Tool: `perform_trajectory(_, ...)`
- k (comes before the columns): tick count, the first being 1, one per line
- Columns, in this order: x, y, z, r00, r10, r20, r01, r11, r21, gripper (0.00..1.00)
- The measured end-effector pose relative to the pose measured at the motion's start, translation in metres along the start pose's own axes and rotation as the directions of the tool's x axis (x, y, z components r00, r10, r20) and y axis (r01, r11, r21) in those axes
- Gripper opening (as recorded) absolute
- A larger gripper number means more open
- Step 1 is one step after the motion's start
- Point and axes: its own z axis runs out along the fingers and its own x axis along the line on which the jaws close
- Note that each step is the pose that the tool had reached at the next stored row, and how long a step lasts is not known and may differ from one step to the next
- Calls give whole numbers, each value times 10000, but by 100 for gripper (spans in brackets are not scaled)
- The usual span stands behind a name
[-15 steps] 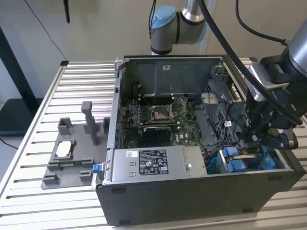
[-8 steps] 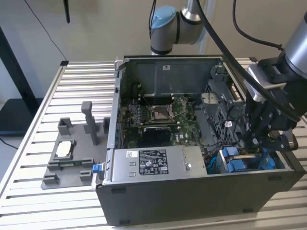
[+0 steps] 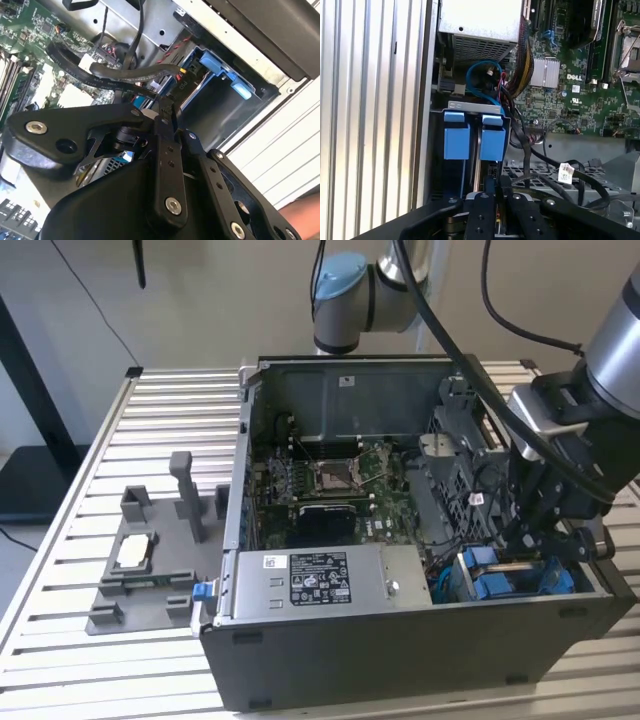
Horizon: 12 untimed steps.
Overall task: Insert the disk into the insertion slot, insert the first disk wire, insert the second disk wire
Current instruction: 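Insert the second disk wire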
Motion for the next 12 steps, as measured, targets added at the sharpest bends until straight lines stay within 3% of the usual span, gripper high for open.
perform_trajectory(7, 5, -14, 34, 10000, 94, 2, -94, 10000, 9, 16)
perform_trajectory(12, 7, -15, 51, 9993, 360, 25, -360, 9993, 33, 16)
